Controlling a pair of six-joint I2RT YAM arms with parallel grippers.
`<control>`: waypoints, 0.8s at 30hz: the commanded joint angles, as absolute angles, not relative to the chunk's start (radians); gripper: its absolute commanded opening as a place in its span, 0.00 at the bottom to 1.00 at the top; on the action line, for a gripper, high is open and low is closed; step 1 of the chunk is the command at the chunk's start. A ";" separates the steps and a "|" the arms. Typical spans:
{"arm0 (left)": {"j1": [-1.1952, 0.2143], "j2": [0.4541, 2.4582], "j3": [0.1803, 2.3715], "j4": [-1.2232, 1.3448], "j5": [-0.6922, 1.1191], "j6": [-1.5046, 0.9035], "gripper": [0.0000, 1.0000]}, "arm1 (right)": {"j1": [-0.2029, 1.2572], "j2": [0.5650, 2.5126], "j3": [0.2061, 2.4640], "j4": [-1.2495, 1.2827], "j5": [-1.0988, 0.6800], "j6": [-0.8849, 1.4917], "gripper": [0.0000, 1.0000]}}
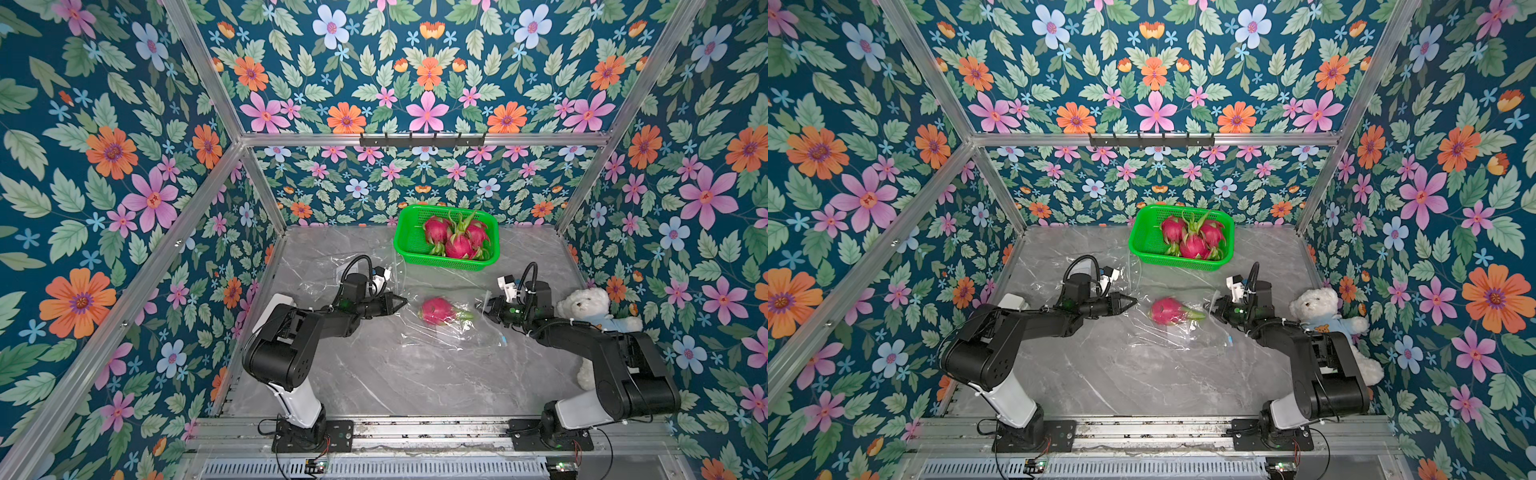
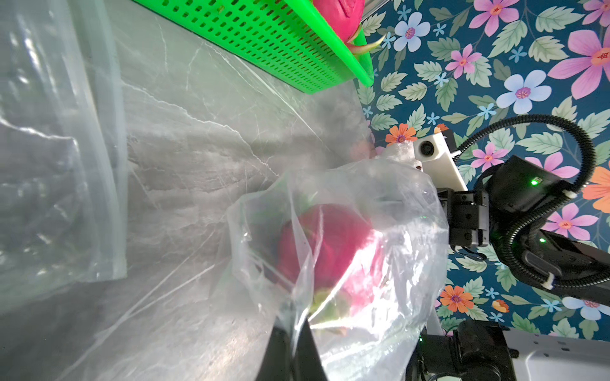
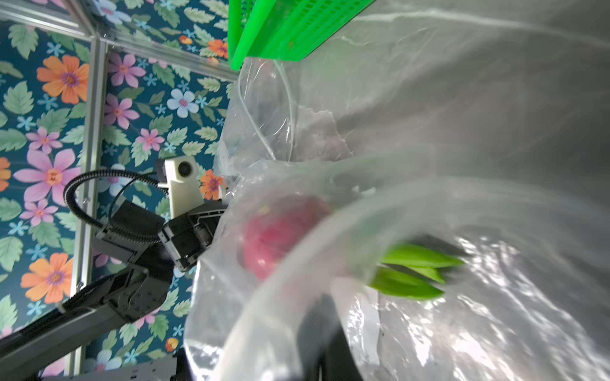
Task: Open the zip-top bag and take out the dragon fruit
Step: Place the dragon fruit in the basket, then pick up the dragon fruit from the zipper food storage bag.
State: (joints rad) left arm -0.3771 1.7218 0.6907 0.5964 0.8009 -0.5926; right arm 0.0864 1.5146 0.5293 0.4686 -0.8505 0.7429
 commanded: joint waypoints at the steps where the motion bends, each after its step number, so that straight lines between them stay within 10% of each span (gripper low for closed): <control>1: -0.379 1.730 0.692 0.595 0.793 -0.574 0.00 | 0.112 1.548 0.525 0.633 -0.906 0.819 0.09; 13: -0.391 1.752 0.702 0.569 0.782 -0.570 0.00 | 0.176 1.560 0.529 0.472 -0.755 0.809 0.34; 24: -0.388 1.549 0.775 0.225 0.560 -0.382 0.60 | 0.176 1.542 0.512 0.452 -0.713 0.810 0.46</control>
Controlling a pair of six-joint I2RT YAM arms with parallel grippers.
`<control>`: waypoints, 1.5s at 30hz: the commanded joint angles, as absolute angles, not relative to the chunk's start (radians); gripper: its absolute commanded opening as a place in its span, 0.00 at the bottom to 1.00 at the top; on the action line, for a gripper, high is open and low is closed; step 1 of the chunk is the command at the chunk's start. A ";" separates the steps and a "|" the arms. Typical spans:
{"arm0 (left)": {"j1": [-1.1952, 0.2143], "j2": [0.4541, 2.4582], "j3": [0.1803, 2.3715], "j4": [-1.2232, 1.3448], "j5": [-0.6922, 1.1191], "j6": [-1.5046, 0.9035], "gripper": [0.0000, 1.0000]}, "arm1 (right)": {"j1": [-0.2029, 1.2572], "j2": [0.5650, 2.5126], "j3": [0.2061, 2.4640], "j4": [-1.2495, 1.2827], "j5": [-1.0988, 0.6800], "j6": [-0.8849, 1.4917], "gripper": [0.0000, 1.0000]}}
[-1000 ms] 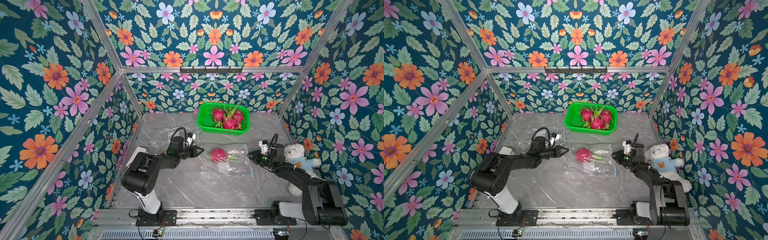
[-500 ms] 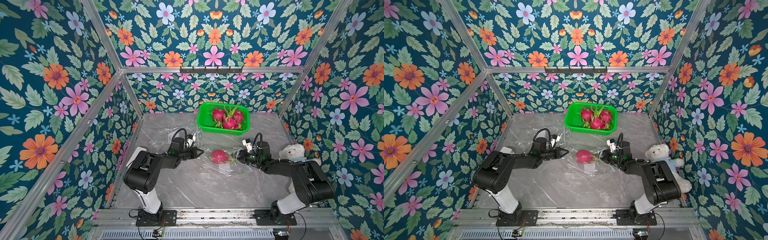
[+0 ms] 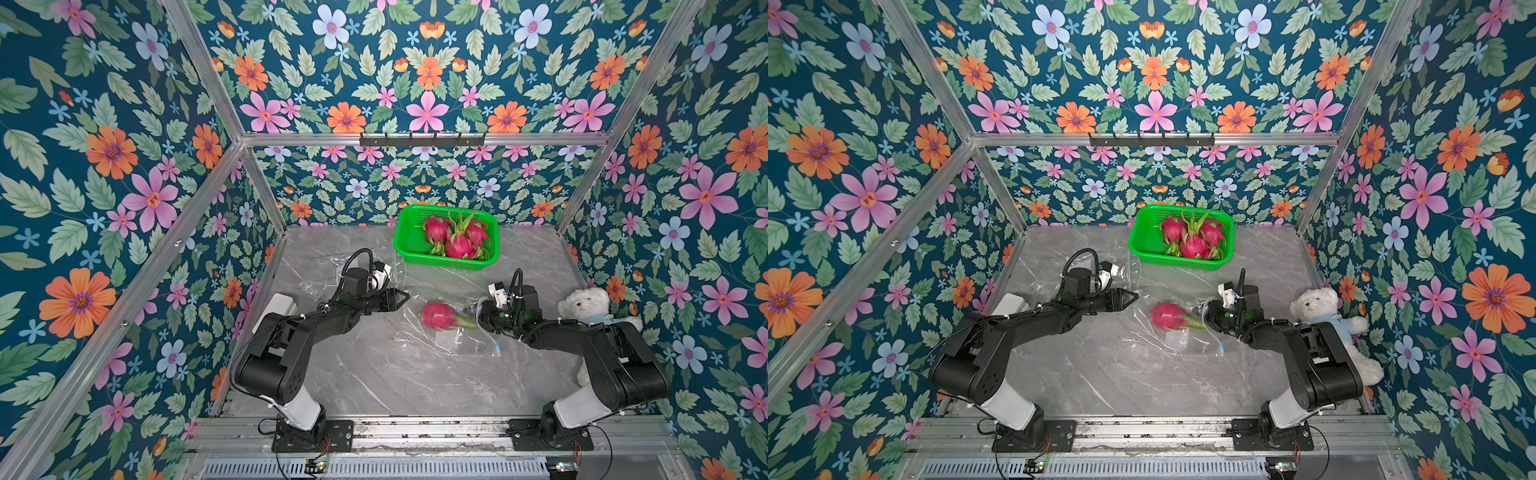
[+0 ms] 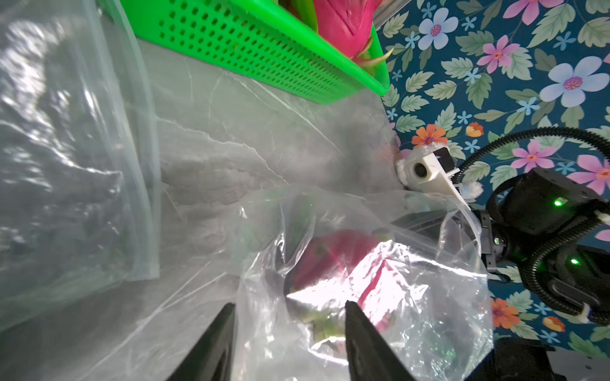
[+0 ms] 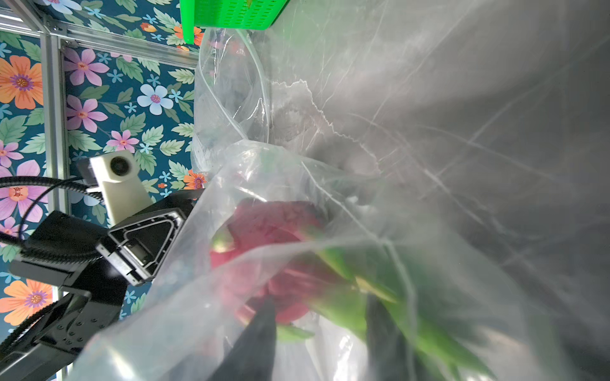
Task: Open the zip-top bag and take out the dragon fruit
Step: Pick up the dragon fruit from the zipper food storage bag.
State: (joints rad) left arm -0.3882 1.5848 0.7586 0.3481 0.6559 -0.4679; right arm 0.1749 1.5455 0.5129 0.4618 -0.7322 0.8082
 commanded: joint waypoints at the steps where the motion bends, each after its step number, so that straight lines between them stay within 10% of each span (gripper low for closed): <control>1: -0.388 1.525 0.788 0.176 0.519 -0.354 0.61 | 0.175 1.544 0.512 0.454 -0.713 0.813 0.46; 26: -0.573 1.706 0.742 0.554 0.642 -0.639 0.64 | 0.227 1.582 0.448 0.591 -0.795 0.883 0.66; 45: -0.574 1.790 0.715 0.610 0.663 -0.676 0.45 | 0.318 1.649 0.404 0.906 -0.825 1.013 0.57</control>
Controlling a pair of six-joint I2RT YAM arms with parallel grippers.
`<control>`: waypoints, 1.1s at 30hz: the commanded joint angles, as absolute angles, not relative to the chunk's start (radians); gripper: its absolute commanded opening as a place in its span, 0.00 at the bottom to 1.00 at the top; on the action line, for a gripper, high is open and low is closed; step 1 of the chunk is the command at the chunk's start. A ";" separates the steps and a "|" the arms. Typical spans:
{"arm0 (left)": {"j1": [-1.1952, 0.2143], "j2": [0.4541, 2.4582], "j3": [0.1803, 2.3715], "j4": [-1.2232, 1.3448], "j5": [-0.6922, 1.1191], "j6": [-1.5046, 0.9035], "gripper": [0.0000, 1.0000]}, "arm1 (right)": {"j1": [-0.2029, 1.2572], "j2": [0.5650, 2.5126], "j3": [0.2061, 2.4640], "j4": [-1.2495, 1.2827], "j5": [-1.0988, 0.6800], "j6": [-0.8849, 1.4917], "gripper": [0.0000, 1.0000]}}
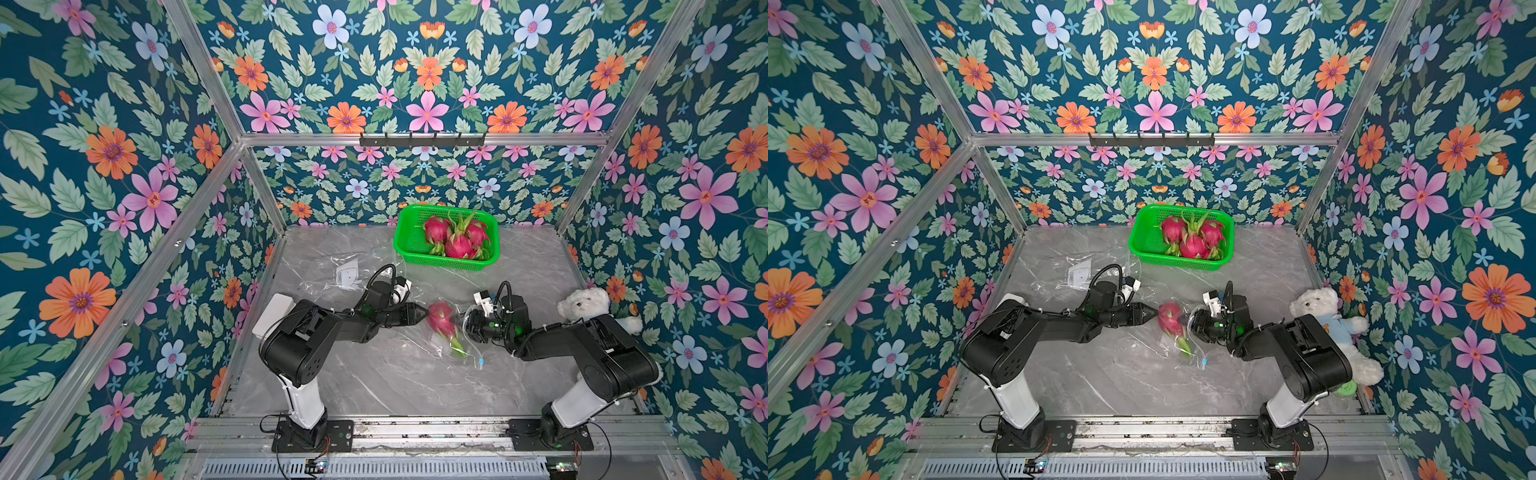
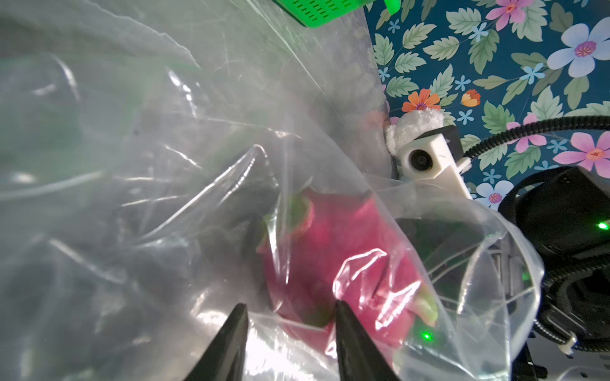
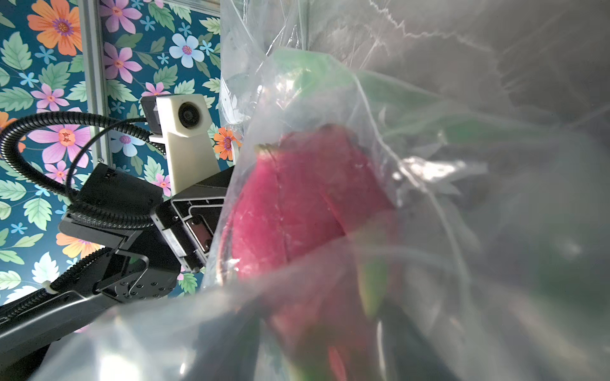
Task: Open the zip-top bag and take out the dragon fruit
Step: Pick up the dragon fruit from the zipper food storage bag.
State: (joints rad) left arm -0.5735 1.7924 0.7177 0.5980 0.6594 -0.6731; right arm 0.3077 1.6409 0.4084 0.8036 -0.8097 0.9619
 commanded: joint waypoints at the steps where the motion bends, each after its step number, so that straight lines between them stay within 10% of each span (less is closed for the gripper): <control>1: -0.574 1.792 0.716 0.614 0.666 -0.678 0.45 | 0.324 1.666 0.402 0.920 -0.830 1.021 0.59; 9: -0.574 1.785 0.701 0.625 0.667 -0.689 0.44 | 0.340 1.556 0.334 0.776 -0.773 0.949 0.73; 18: -0.574 1.717 0.692 0.572 0.666 -0.670 0.43 | 0.395 1.370 0.365 0.467 -0.688 0.817 0.69; 33: -0.633 1.784 0.631 0.743 0.695 -0.787 0.34 | 0.504 1.582 0.405 0.664 -0.618 0.874 0.59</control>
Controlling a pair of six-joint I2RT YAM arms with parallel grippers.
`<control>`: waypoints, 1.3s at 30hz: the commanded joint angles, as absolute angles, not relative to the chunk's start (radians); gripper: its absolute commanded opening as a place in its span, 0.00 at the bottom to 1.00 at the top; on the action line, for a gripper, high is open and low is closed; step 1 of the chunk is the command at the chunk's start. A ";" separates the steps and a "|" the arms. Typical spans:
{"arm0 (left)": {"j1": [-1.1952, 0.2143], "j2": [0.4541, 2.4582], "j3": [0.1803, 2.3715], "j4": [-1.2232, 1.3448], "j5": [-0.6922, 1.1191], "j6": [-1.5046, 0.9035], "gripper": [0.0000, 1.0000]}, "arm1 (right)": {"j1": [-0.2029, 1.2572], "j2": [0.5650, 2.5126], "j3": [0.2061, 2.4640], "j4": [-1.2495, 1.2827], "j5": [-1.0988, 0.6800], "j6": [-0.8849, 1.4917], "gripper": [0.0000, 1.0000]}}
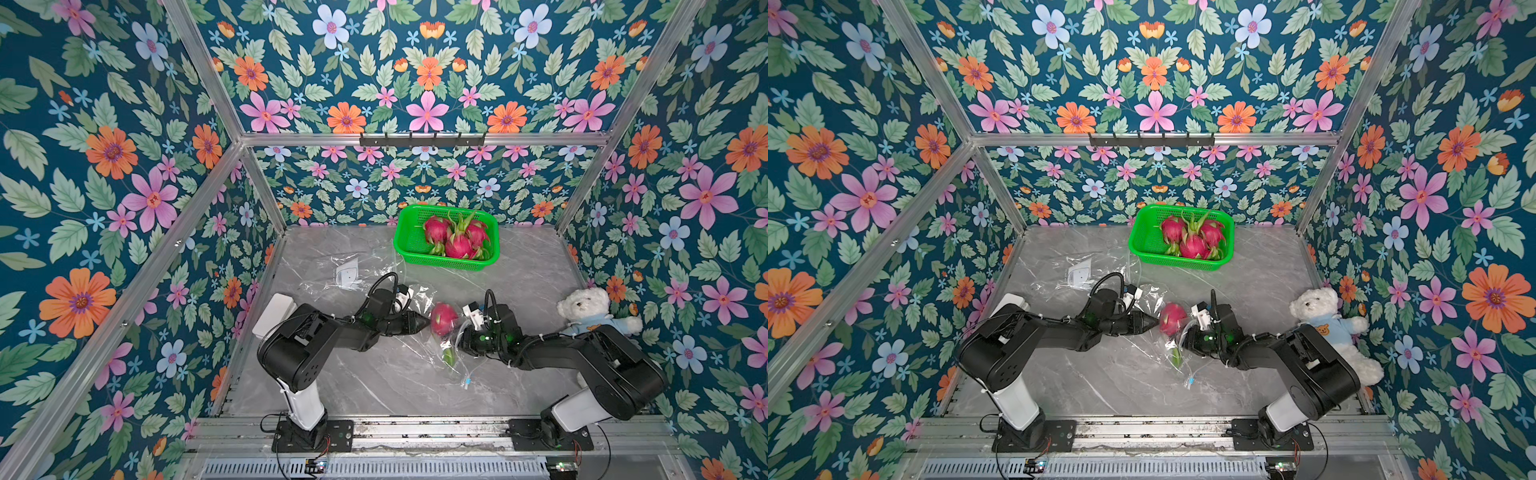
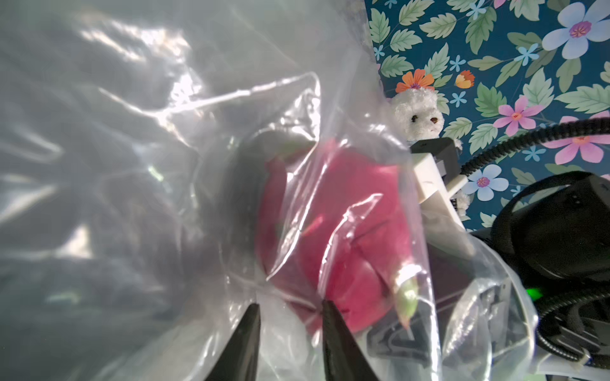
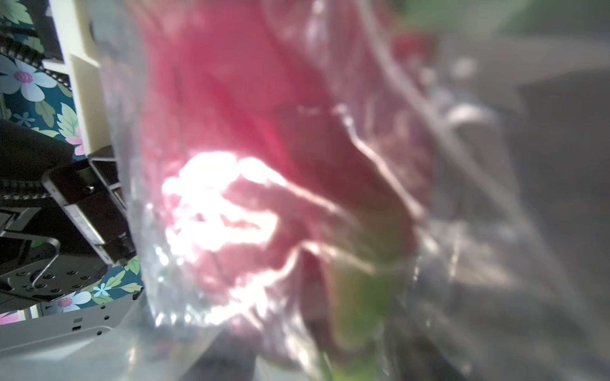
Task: Open the zip-top bag and take out the dragon fruit
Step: Pick up the dragon fruit from the zipper food storage bag.
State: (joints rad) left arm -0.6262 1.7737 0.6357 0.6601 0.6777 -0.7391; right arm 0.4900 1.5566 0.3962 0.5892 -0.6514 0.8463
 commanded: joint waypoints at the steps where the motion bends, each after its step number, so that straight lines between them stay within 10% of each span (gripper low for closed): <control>1: -0.636 1.792 0.630 0.752 0.696 -0.793 0.33 | 0.505 1.597 0.404 0.692 -0.613 0.888 0.58; 8: -0.643 1.815 0.625 0.784 0.701 -0.808 0.32 | 0.504 1.641 0.416 0.750 -0.561 0.920 0.45; 17: -0.605 1.828 0.638 0.757 0.679 -0.785 0.32 | 0.489 1.570 0.397 0.671 -0.568 0.920 0.00; 34: -0.448 1.664 0.713 0.550 0.706 -0.603 0.99 | 0.348 1.231 0.522 -0.032 -0.693 0.569 0.00; 39: -0.448 1.702 0.725 0.540 0.691 -0.551 0.99 | 0.337 1.173 0.523 -0.078 -0.692 0.544 0.00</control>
State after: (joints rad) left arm -0.4473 1.6947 0.7174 0.5476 0.6857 -0.6037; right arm 0.3389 1.1915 0.5156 -0.0196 -0.6781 0.5926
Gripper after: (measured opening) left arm 0.984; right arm 0.127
